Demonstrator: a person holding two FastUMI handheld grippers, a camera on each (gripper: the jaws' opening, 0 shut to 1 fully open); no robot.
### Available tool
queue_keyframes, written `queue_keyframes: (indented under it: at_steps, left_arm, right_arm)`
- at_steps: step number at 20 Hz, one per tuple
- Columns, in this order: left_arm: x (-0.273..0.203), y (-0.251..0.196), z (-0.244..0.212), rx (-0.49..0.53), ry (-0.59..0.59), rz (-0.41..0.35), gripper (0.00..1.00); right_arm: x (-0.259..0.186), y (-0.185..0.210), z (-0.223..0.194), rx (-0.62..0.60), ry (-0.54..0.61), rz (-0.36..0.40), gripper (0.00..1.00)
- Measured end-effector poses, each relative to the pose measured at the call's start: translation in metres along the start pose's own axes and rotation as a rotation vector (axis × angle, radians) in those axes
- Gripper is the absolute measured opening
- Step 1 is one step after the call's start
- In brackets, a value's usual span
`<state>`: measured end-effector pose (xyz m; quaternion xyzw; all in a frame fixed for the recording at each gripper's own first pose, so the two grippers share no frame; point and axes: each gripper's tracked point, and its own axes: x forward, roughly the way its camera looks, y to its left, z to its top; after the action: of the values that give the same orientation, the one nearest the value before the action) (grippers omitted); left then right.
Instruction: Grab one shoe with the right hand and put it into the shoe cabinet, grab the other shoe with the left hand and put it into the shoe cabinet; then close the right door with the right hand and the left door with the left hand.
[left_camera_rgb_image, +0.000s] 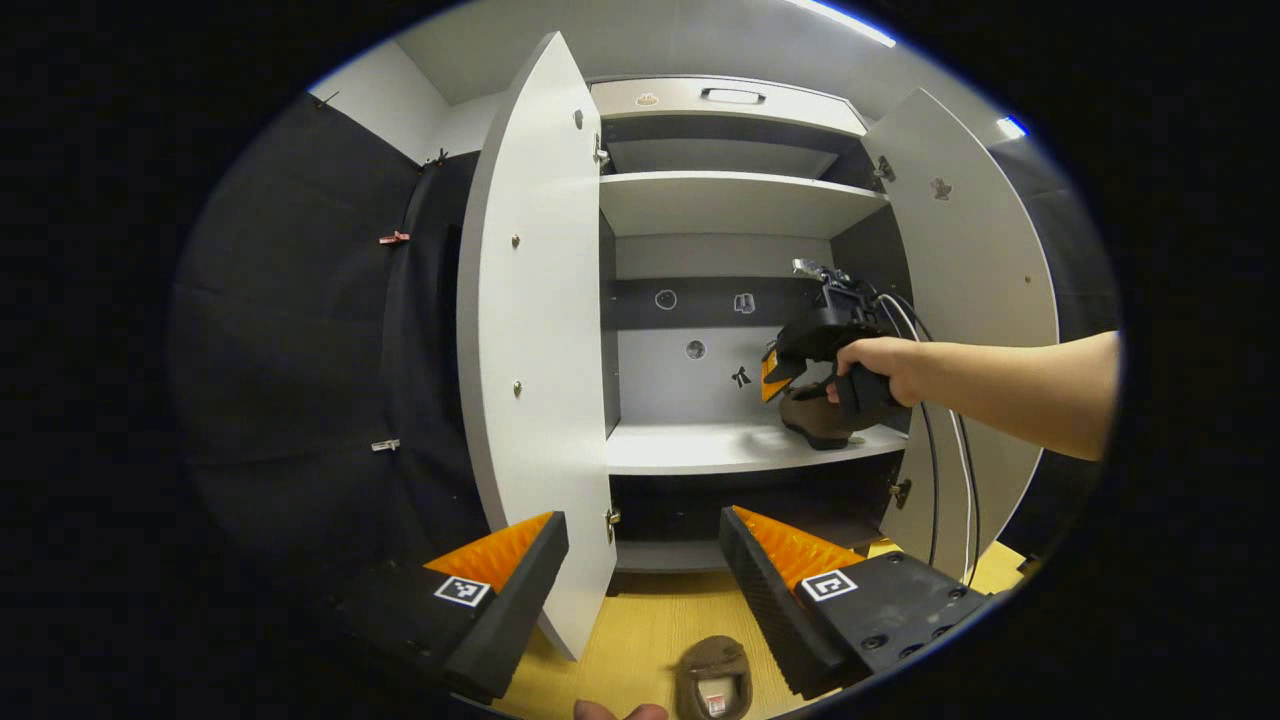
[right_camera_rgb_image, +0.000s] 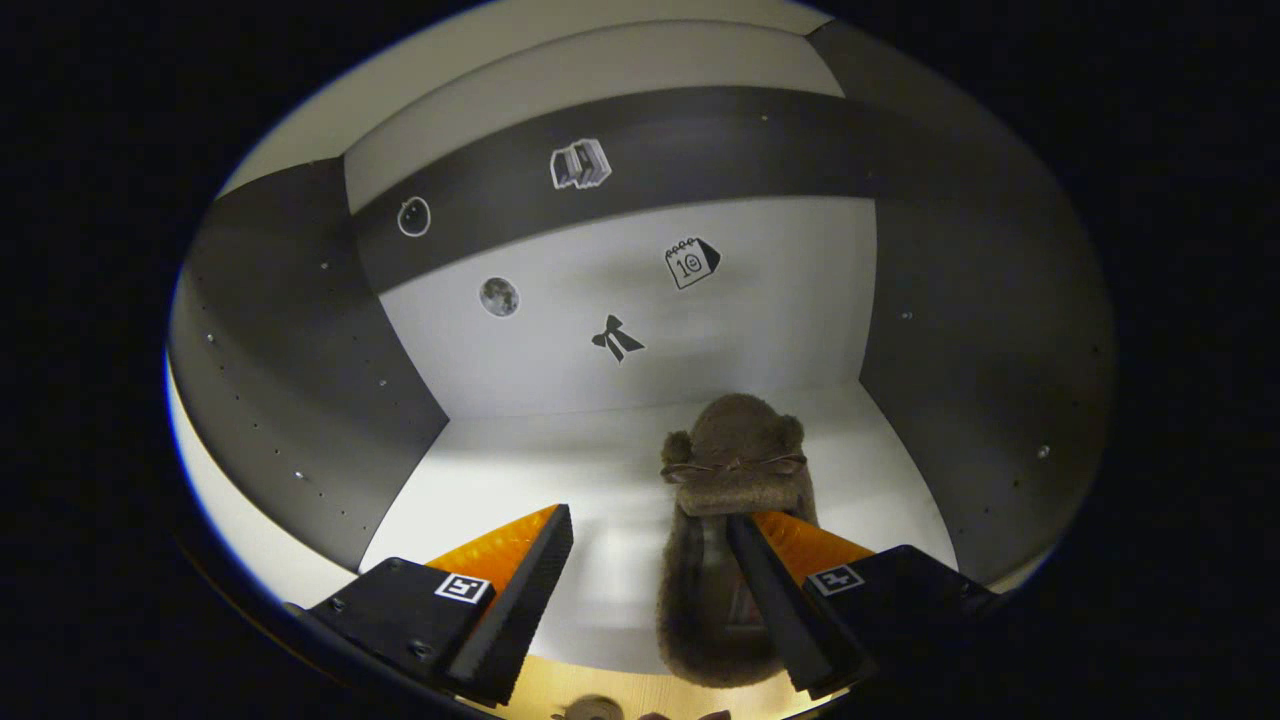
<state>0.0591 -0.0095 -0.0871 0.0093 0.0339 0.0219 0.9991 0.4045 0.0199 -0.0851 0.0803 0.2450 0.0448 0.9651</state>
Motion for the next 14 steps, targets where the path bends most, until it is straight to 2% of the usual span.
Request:
queue_keyframes:
  at_steps: [2,5,8,11,14]
  left_arm:
    - [-0.002,-0.001,-0.002,-0.003,0.007,-0.004,0.96]
    - [-0.006,-0.005,-0.008,-0.017,0.017,-0.013,0.96]
    - [-0.008,-0.01,-0.026,-0.022,0.042,-0.036,0.96]
    - [-0.012,-0.017,-0.074,-0.023,0.148,-0.069,0.96]
    - [-0.02,-0.024,-0.14,-0.025,0.311,-0.081,0.96]
  right_arm:
    - [-0.018,0.001,0.007,0.009,-0.044,0.009,0.99]
    - [-0.051,0.011,0.022,0.023,-0.145,0.065,0.98]
    - [-0.098,0.018,0.032,-0.008,-0.279,0.102,0.98]
    - [-0.151,0.019,0.035,-0.074,-0.427,0.101,0.98]
    - [-0.197,0.015,0.02,-0.103,-0.514,0.092,0.98]
